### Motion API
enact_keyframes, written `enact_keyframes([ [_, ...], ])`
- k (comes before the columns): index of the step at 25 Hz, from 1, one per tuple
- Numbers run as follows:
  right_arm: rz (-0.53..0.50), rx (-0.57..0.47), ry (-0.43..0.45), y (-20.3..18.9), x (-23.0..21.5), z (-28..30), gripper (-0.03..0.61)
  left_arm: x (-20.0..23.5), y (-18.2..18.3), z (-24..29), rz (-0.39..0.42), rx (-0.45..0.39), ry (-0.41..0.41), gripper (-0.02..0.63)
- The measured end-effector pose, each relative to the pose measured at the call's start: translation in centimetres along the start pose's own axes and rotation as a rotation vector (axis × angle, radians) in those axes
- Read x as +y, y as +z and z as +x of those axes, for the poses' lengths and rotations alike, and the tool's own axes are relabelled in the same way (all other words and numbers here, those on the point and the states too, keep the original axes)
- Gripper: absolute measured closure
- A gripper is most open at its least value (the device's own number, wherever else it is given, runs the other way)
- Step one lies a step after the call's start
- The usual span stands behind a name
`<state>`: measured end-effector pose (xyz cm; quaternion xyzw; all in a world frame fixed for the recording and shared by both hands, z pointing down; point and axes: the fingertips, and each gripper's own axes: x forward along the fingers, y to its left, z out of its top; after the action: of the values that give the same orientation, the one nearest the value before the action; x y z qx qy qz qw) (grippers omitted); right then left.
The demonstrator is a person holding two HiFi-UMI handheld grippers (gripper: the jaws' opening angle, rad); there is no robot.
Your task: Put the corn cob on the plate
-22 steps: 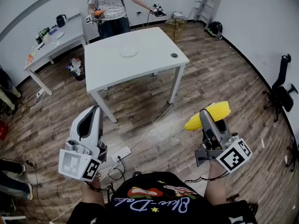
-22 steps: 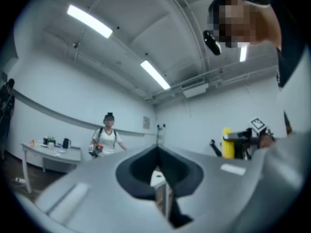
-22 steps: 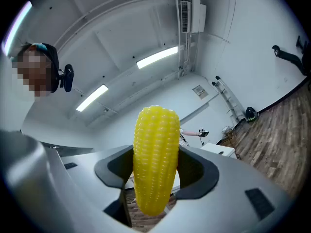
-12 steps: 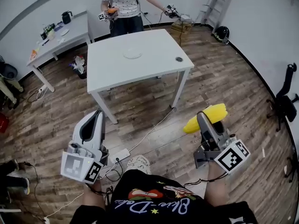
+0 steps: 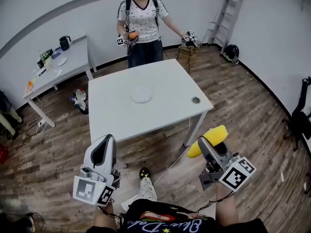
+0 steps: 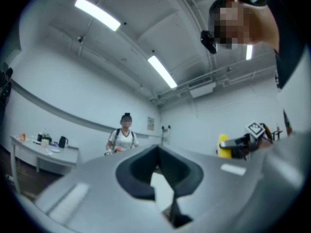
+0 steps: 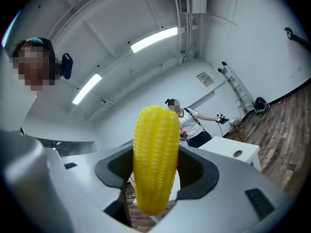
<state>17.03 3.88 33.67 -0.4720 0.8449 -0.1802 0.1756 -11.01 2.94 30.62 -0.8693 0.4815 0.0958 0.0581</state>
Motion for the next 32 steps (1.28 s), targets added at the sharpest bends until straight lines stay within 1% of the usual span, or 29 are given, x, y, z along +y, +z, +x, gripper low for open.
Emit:
enact_keyframes([
  [2, 0.016, -0.002, 0.006, 0.0, -1.2, 6.1, 0.316, 4.0, -1.0, 4.1, -0.001, 0.004, -0.022, 0.611],
  [5, 0.004, 0.028, -0.005, -0.2, -3.3, 14.6, 0.316, 9.2, -2.7, 10.0, 0.002, 0.028, -0.045, 0.611],
  [7, -0.002, 0.065, -0.012, -0.9, -4.6, 19.5, 0.316, 12.2, -3.9, 13.4, -0.002, 0.050, -0.058, 0.611],
  [10, 0.004, 0.137, -0.008, -2.6, -6.3, 25.5, 0.316, 16.3, -5.6, 17.7, -0.050, 0.064, -0.051, 0.611],
  [12, 0.001, 0.198, -0.012, -3.7, -7.6, 28.8, 0.316, 18.1, -6.4, 20.2, -0.073, 0.064, -0.047, 0.611],
  [17, -0.061, 0.359, 0.001, -7.0, -11.1, 35.4, 0.316, 20.1, -8.3, 25.0, -0.105, 0.069, -0.040, 0.611],
  [20, -0.072, 0.500, 0.046, -9.8, -13.2, 39.1, 0.316, 20.7, -8.5, 27.1, -0.097, 0.067, -0.030, 0.611],
  [23, -0.076, 0.655, 0.068, -13.9, -15.2, 42.4, 0.316, 21.6, -8.6, 28.6, -0.090, 0.073, -0.020, 0.611],
  [26, -0.082, 0.783, 0.066, -17.5, -17.0, 44.3, 0.316, 22.6, -8.8, 29.4, -0.091, 0.074, 0.010, 0.611],
  [32, -0.058, 0.981, 0.045, -22.5, -20.5, 47.0, 0.316, 24.2, -9.4, 29.9, -0.090, 0.089, 0.066, 0.611],
])
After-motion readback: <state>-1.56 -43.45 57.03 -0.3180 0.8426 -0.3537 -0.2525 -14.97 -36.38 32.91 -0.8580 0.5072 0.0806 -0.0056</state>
